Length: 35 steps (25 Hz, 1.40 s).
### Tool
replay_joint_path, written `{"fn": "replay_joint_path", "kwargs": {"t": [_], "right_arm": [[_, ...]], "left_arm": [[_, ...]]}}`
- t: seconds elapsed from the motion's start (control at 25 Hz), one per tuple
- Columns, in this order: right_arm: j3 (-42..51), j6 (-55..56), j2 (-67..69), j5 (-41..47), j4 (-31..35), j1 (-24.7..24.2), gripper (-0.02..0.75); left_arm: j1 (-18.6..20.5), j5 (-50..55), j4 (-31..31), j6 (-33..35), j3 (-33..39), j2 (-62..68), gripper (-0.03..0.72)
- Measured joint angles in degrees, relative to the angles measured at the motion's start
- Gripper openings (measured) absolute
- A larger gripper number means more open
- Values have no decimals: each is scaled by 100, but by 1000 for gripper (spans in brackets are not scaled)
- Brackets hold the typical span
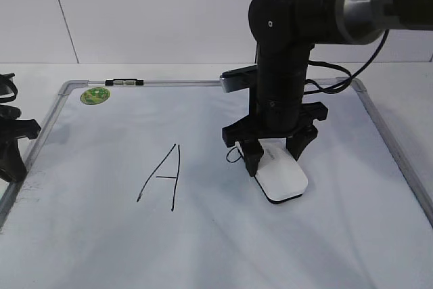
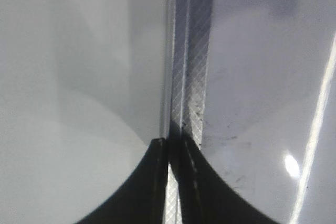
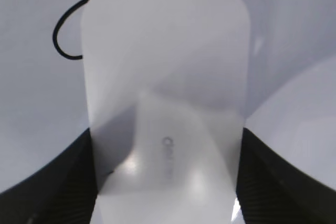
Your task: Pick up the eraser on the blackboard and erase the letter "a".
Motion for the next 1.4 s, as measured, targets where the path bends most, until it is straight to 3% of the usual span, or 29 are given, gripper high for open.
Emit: {"fn": "replay_joint_path", "kwargs": {"t": [0.76, 1.08, 1.4], "right_arm": [[-5, -21, 37, 0, 120, 12, 552], [-15, -21, 61, -58, 120, 374, 552], [-15, 28, 59, -70, -160, 430, 552]], "left_arm": [[0, -17, 0, 0, 0, 0, 32], [0, -17, 0, 0, 0, 0, 32], [0, -25, -2, 0, 0, 0, 32]]}}
